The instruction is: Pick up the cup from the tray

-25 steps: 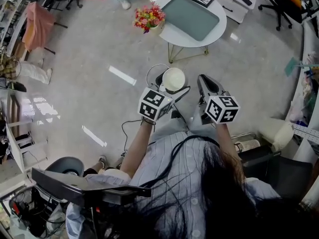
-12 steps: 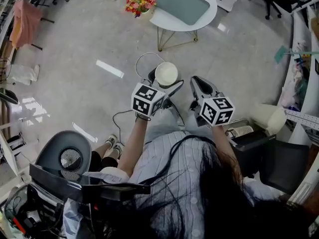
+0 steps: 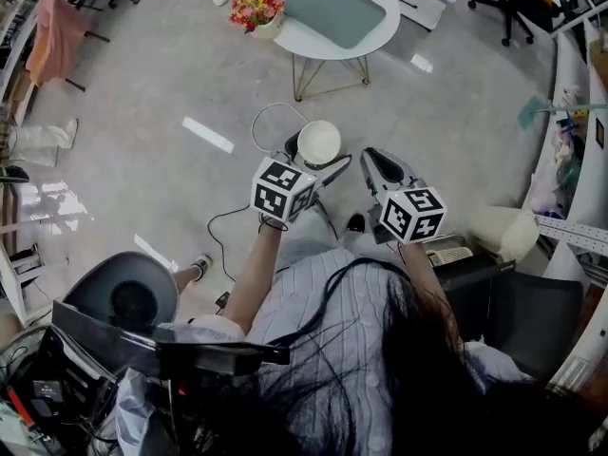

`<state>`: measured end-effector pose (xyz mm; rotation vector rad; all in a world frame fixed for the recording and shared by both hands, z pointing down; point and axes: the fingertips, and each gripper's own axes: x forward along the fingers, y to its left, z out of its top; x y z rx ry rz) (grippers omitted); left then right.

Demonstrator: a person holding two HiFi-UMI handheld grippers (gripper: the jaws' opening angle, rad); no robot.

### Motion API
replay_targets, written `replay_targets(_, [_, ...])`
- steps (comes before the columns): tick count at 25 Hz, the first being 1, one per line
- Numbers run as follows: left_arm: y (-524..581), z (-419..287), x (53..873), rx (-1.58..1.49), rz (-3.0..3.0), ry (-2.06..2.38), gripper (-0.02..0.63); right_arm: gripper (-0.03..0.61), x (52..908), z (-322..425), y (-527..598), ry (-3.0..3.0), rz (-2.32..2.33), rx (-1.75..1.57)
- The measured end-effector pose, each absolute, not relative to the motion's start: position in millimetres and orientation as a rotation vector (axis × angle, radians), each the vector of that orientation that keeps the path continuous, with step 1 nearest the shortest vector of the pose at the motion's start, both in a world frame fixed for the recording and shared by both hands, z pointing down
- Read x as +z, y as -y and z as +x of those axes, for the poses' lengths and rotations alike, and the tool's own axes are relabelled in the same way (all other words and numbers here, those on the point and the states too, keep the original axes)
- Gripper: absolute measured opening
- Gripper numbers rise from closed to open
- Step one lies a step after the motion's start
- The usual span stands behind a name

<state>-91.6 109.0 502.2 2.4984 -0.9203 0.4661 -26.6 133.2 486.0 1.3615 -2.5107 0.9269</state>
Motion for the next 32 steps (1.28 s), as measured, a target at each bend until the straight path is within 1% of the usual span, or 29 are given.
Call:
replay_targets(6, [-131,-51,496,0.438,2.498,0.956,0.445,0.043,484,15,-158,2.544,1.334,0.896])
replay_targets(12, [-118,-48,490,0.44,2.499,0.974,0.445,0.043,480,22,-146,2.554,1.322,0.888])
replay_targets(22, [-144,-24,495,0.447,2.489,1.025,0.445,0.043,482,51,-169,2.597,1.288,0.859])
replay_targets(32, [-143,-18,493,0.451,2.491,1.037,0.445,0.043,480,56,-167,2.607,1.278,0.854])
